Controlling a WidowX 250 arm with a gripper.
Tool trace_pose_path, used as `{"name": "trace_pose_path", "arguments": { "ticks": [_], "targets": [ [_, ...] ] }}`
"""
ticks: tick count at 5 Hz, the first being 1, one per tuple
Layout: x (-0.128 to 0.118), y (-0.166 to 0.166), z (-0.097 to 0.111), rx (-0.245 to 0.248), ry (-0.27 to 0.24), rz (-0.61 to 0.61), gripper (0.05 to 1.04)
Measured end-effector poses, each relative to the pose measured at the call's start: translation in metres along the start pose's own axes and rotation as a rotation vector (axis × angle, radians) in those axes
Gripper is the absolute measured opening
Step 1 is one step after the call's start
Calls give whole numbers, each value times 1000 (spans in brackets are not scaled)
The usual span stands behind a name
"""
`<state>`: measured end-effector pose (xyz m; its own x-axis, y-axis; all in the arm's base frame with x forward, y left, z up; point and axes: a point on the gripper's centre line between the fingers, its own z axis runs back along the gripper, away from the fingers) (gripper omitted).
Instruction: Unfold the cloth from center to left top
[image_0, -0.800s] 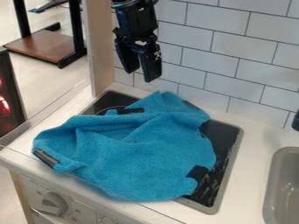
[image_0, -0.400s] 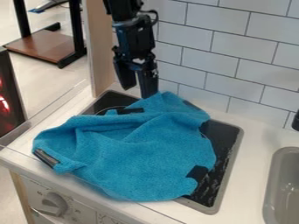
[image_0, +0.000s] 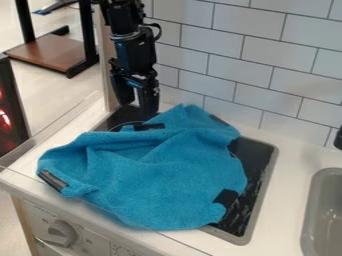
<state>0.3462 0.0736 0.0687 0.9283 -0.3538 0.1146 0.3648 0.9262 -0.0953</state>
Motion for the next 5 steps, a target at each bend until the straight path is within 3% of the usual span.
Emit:
{"name": "trace_pose_path", "arguments": {
  "ticks": [1, 3, 4, 5],
  "targets": [
    [-11, 13, -16, 14, 52, 26, 998],
    [-28, 19, -41, -42, 130, 58, 998],
    [-26, 21, -43, -44, 130, 54, 938],
    [-24, 18, -44, -60, 122, 48, 748]
  ]
}}
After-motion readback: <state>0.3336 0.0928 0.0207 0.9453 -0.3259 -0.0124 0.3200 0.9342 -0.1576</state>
